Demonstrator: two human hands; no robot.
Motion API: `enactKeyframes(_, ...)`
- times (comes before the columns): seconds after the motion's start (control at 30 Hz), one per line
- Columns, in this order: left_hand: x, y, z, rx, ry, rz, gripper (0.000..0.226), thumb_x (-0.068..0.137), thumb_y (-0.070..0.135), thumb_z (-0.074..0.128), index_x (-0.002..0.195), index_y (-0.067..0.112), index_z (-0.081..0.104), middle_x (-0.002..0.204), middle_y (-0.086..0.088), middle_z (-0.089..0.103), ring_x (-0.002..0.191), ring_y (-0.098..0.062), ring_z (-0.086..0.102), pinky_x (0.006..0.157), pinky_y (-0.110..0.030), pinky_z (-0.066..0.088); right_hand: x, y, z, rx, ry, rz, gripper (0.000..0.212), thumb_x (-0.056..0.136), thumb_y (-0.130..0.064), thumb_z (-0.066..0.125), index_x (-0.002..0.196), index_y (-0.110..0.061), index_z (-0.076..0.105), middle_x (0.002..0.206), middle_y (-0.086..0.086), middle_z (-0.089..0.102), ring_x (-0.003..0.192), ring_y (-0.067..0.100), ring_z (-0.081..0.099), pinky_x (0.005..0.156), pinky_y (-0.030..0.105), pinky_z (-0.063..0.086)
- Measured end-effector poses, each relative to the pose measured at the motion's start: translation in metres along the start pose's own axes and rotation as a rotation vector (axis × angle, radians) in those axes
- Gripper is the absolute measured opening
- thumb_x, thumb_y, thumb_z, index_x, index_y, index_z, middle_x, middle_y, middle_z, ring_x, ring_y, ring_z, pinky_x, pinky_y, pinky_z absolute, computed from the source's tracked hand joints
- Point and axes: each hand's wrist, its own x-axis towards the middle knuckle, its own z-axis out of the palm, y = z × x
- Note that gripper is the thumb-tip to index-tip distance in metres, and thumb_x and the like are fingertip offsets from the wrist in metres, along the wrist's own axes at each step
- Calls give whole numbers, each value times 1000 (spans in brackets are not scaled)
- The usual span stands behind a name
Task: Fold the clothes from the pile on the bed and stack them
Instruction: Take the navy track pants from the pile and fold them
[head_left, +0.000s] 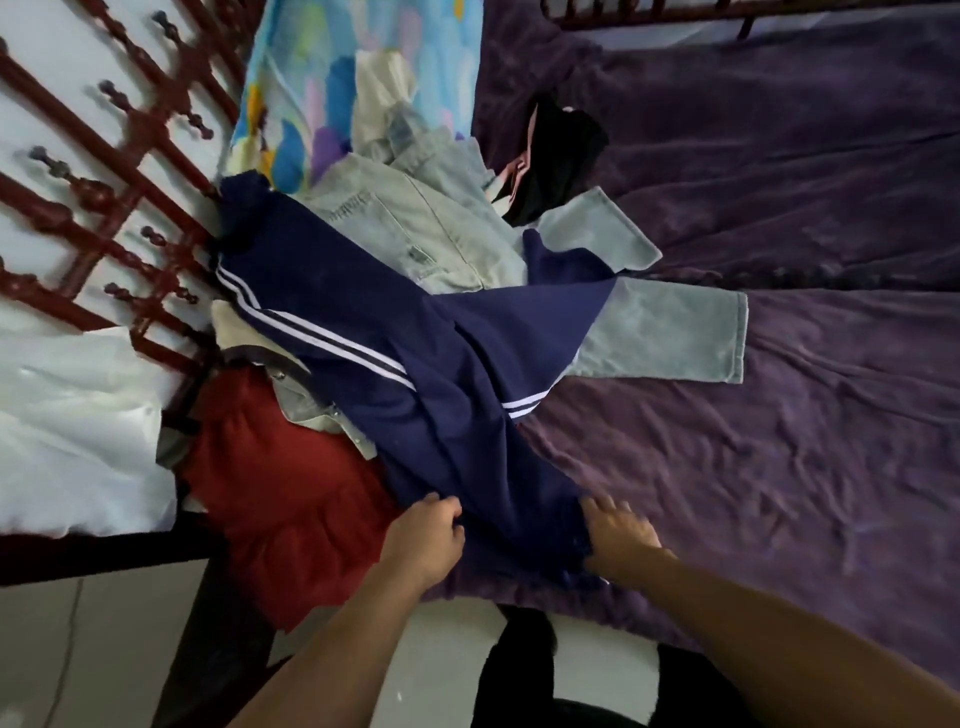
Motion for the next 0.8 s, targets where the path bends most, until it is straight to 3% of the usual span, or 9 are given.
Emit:
enactKeyframes(0.07, 19, -6, 9, 75, -57, 85, 33, 91, 28, 52, 123, 21, 54, 121, 0, 49, 115, -21, 50, 92, -33, 44, 9, -9, 20, 112, 7, 121, 71, 85, -29, 60, 146, -19, 26, 145, 7, 36, 131, 30, 38, 101, 40, 40)
enactKeyframes(0.13, 36, -6, 15, 230, -74, 219, 48, 89, 29, 55, 135, 25, 43, 132, -1, 41, 123, -22, 42, 97, -34, 40, 18, -12, 27, 263, 69, 219, 53, 86, -19, 54, 138, -16, 42, 136, 8, 48, 125, 30, 46, 97, 37, 42)
enactKeyframes(0.2, 48, 0, 21, 379, -102, 347, 73, 85, 33, 61, 147, 28, 24, 149, -4, 26, 132, -25, 31, 102, -37, 35, 18, -11, 22, 527, 131, 305, 30, 83, -10, 51, 111, -10, 60, 111, 13, 62, 105, 31, 59, 81, 35, 46)
enactKeyframes(0.27, 57, 13, 26, 426, -146, 423, 87, 83, 38, 64, 151, 30, 10, 156, -5, 14, 139, -27, 22, 106, -39, 30, 12, -5, 12, 892, 203, 354, 12, 81, -1, 48, 76, -5, 58, 77, 14, 58, 74, 25, 56, 64, 32, 40)
enactKeyframes(0.37, 67, 35, 25, 327, -83, 490, 56, 89, 31, 57, 142, 28, 37, 150, 0, 32, 135, -21, 31, 104, -35, 30, -18, 10, -9, 1193, 303, 369, 17, 84, 1, 50, 68, 7, 52, 62, 10, 46, 59, 17, 42, 52, 28, 31)
enactKeyframes(0.47, 73, 63, 0, 149, 24, 513, 31, 87, 9, 50, 116, 18, 58, 117, -7, 62, 112, -29, 53, 88, -36, 36, -60, 23, -25, 1390, 343, 312, 17, 88, -7, 60, 85, 8, 65, 73, 15, 67, 62, 20, 61, 59, 33, 50)
enactKeyframes(0.53, 77, 84, -27, -44, 45, 468, 26, 87, 4, 47, 109, 13, 59, 103, -18, 66, 99, -38, 57, 79, -38, 40, -86, 32, -28, 1538, 323, 245, 19, 83, -16, 71, 97, -3, 70, 87, 11, 74, 73, 20, 71, 71, 32, 58)
enactKeyframes(0.63, 77, 115, -73, -273, 87, 439, 21, 89, 1, 45, 100, 11, 60, 100, -14, 65, 92, -33, 57, 72, -32, 40, -113, 40, -25, 1538, 250, 191, 41, 69, -20, 83, 106, -7, 69, 98, 13, 74, 90, 32, 71, 84, 45, 57)
enactKeyframes(0.8, 41, 144, -132, -183, 2, 572, 10, 88, 13, 52, 85, 22, 57, 79, 0, 62, 78, -26, 57, 69, -36, 46, -152, 41, -36, 1015, 509, 340, 6, 78, -1, 64, 77, 4, 60, 70, 9, 60, 63, 21, 57, 62, 40, 52)
